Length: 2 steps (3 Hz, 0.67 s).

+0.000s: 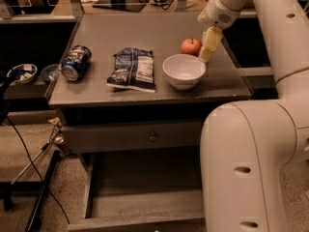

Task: Place apple into middle drawer

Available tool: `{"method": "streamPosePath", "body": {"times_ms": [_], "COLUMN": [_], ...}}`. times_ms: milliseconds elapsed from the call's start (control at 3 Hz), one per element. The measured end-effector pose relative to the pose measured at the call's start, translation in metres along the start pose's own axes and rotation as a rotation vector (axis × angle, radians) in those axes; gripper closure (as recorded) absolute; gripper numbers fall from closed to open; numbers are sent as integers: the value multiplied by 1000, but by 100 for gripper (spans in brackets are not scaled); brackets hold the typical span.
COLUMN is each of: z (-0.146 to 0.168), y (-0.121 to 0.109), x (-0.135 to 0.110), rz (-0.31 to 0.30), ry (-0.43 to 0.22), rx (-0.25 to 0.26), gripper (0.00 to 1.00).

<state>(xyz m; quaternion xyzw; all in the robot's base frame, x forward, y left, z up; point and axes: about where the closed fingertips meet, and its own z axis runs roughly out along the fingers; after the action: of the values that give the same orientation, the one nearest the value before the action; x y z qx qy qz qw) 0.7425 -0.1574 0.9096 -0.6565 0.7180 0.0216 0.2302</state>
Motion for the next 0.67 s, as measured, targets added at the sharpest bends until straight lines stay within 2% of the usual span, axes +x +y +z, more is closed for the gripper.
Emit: {"method": "streamPosePath", "body": {"times_ms": [333,667], "z": [3,1], "y": [-7,-11], "x": [-3,2], "rz": [0,29], "ry": [-10,-20], "rx": [24,35], "gripper": [0,0]}}
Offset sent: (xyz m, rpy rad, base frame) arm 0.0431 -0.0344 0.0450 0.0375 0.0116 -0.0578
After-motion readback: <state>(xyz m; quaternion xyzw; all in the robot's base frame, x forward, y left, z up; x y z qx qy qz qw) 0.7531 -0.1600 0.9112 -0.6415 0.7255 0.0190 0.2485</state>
